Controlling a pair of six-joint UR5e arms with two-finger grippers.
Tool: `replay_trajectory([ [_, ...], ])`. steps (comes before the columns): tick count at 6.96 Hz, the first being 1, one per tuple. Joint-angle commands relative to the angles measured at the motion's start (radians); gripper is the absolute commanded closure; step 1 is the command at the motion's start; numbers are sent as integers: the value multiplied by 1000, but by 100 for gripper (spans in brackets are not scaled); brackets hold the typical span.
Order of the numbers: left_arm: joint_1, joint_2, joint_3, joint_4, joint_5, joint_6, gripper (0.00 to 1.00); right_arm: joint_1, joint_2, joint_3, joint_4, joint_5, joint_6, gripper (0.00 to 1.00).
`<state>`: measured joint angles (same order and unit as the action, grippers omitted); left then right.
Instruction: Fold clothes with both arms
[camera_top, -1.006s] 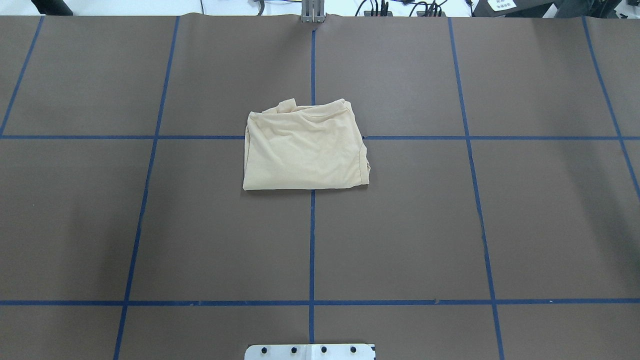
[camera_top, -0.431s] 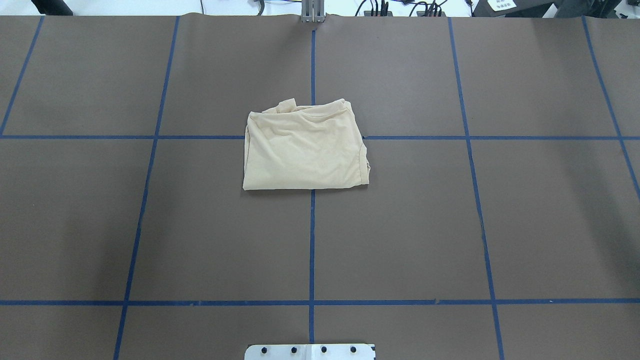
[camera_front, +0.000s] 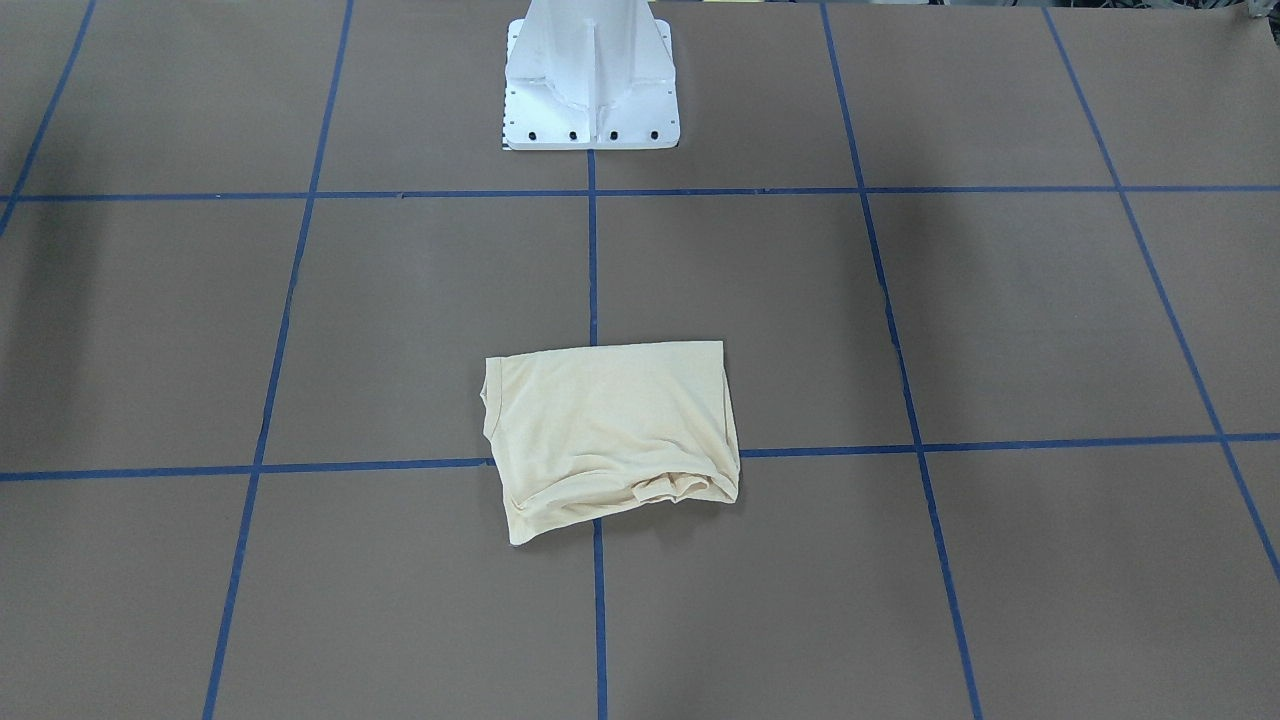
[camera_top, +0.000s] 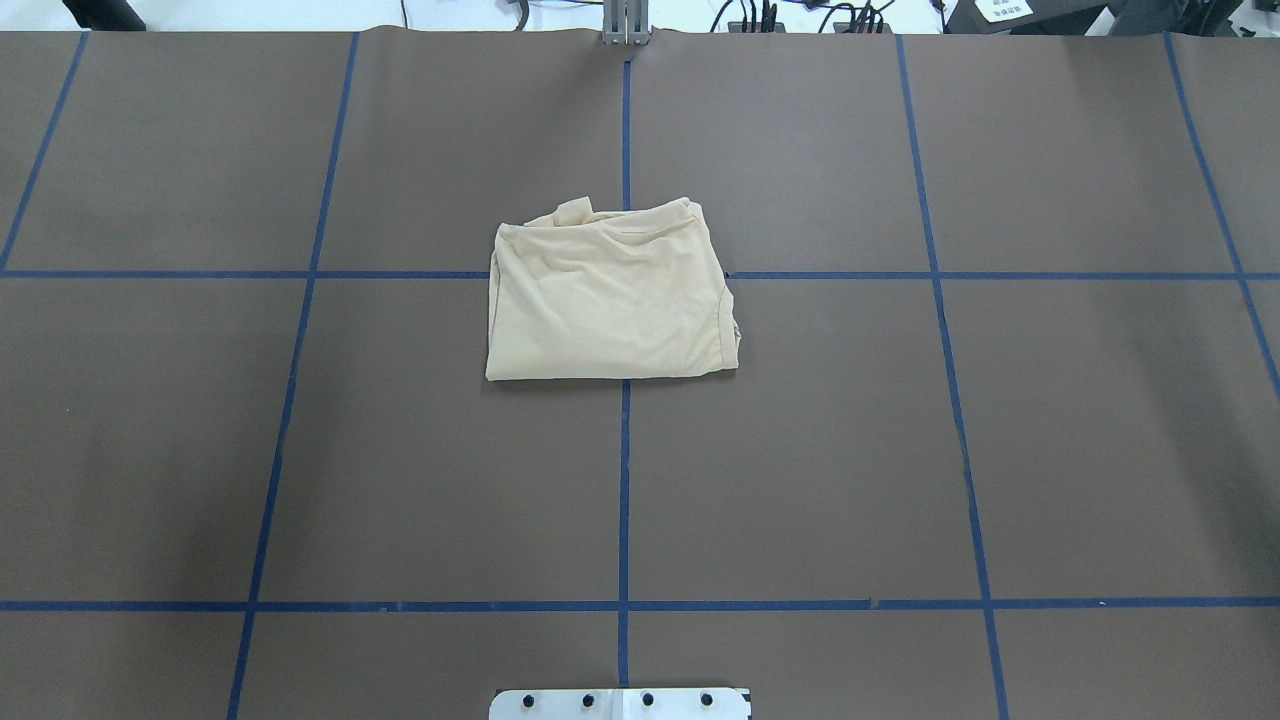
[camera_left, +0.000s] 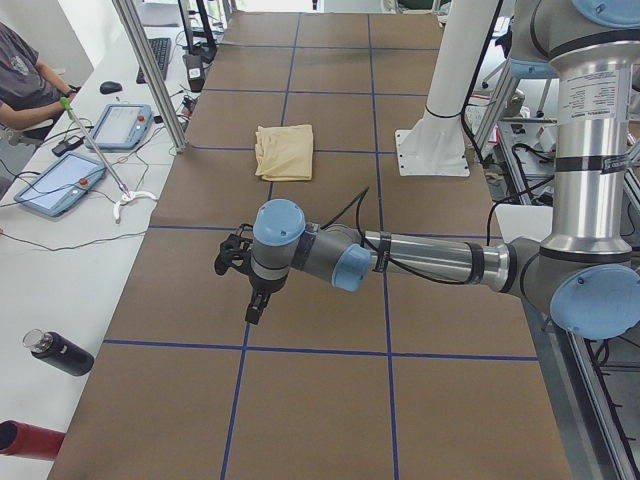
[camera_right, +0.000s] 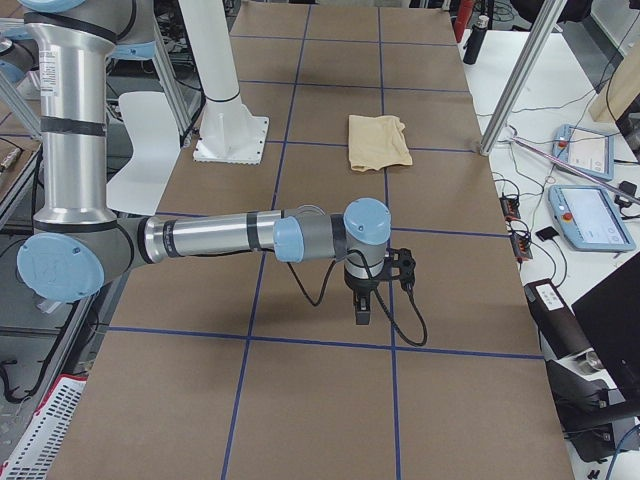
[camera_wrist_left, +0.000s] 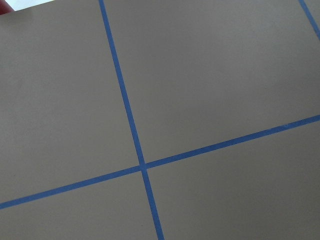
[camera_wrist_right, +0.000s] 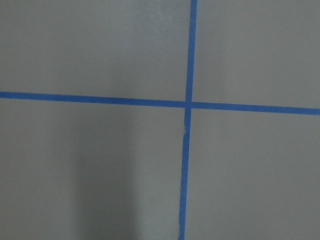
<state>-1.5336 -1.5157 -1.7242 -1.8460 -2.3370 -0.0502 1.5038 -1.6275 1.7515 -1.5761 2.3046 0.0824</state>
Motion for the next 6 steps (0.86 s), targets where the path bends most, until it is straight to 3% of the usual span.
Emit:
replay_trajectory([
  [1,0,-18,-6,24,-2,1,0,-33,33,-32,-7,-1,3,0],
  [6,-10,2,21,31,2,1,0,-33,37,-40,-41,35,10,0],
])
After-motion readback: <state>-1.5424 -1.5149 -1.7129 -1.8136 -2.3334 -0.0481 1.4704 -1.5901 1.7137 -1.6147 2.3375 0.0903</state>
